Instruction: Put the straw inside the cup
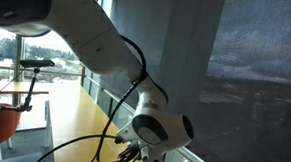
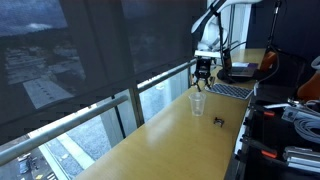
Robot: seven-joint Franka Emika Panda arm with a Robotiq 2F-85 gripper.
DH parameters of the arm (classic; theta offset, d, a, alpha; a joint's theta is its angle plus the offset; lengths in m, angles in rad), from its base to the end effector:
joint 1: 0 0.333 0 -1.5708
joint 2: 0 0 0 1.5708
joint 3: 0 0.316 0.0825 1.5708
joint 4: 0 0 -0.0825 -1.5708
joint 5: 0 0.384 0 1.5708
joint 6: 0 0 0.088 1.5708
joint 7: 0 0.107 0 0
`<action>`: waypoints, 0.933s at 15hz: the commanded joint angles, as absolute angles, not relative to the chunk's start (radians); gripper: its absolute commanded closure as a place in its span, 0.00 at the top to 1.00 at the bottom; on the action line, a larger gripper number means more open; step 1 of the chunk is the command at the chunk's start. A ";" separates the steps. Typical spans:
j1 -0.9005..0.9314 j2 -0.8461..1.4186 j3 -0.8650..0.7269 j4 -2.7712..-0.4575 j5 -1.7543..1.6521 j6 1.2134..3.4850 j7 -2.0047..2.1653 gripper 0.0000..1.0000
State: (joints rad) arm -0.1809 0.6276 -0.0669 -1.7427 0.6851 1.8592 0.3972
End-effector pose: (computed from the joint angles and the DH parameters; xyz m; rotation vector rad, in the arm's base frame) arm 0.6095 -0.1010 0.1972 -2.2221 1.2378 0.6950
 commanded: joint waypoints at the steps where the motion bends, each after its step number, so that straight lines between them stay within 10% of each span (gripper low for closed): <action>1: -0.189 0.663 -0.069 -1.689 0.720 1.811 0.398 0.02; 14: -0.242 0.708 -0.077 -1.633 0.796 1.638 0.398 0.02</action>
